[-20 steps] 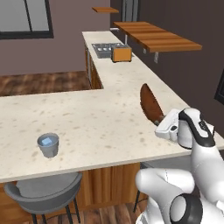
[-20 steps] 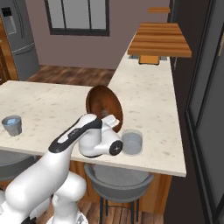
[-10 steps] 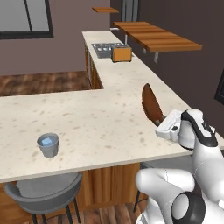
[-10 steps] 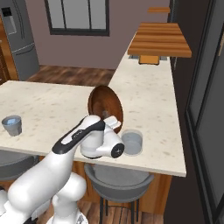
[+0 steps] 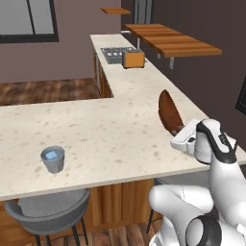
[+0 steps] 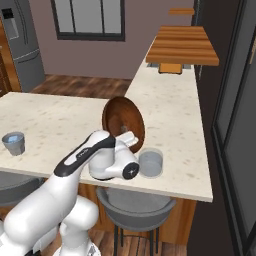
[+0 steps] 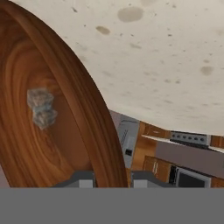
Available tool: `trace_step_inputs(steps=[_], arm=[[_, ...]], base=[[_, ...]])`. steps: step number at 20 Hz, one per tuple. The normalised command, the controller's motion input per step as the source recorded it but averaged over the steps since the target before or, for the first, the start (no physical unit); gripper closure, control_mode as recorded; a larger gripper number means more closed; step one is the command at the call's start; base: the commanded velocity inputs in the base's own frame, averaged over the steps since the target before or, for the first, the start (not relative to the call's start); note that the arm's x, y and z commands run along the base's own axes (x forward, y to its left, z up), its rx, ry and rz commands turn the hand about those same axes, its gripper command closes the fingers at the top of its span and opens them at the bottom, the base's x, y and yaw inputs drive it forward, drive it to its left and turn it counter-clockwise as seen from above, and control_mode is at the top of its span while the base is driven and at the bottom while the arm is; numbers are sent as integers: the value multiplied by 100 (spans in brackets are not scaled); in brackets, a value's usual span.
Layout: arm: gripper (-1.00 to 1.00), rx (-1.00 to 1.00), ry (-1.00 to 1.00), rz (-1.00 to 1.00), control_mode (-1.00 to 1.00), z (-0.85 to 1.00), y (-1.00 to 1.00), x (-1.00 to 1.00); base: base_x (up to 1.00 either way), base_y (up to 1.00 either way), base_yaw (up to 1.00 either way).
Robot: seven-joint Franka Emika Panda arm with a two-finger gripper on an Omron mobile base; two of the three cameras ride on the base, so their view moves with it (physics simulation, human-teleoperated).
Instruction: There are four ice cubes in the ice bowl. Place two ice cubes in each glass of water.
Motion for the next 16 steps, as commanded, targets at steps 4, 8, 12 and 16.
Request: trace_step_inputs(steps=[4,8,12,16], arm=[[100,0,0,0,-100,4,-38,0],[100,2,0,0,-100,5,-9,1],[100,5,0,0,-100,0,0,0],[100,15,0,0,-100,4,-1,0]], base=[[0,0,0],[0,0,0],[0,0,0],[0,0,0]])
